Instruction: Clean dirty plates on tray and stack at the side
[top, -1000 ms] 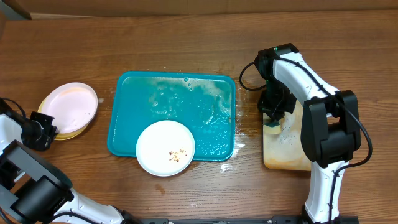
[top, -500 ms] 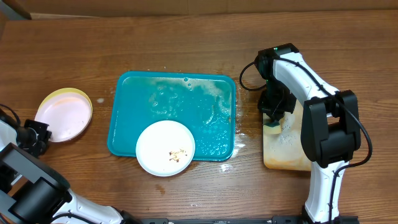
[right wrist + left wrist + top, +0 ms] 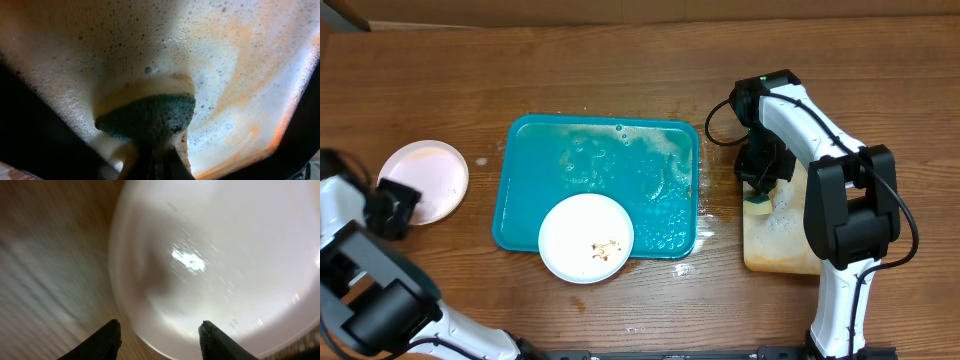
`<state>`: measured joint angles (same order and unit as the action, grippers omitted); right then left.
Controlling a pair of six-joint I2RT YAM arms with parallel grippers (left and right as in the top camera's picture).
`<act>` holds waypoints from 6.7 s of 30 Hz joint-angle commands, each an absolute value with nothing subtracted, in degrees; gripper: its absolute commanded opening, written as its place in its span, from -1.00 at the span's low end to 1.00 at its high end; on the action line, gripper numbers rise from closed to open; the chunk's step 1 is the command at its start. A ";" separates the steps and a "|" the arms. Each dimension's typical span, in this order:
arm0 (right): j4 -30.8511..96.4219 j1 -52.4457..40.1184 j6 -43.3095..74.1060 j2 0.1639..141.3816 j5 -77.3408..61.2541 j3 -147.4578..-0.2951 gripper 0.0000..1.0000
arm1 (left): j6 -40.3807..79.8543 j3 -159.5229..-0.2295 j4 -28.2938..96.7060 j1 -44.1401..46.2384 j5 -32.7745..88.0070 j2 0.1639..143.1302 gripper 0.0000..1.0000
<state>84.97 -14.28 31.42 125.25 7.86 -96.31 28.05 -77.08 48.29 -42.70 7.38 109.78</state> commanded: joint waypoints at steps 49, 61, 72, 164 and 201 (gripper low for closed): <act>83.64 -9.19 27.31 123.11 6.28 -96.01 -0.92 | 1.21 -63.24 53.98 -1.85 19.55 103.70 -0.20; 83.61 -9.19 26.46 123.11 5.67 -96.01 -0.92 | -1.37 -76.12 65.39 -1.58 15.68 99.85 -0.15; 83.15 -9.19 25.02 123.11 4.14 -96.01 -0.92 | -0.86 -70.63 64.75 -1.89 8.78 99.42 -0.22; 59.83 -13.67 33.93 105.43 10.37 -66.46 -0.92 | 6.42 -63.26 42.81 -4.43 17.26 106.06 -0.92; 63.66 -6.24 26.41 98.94 1.61 -76.53 -0.92 | 15.51 -63.26 41.06 -4.43 13.39 106.06 -0.92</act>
<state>62.30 -6.42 29.26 102.32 1.37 -70.72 9.80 -62.76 41.41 -4.84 16.40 105.27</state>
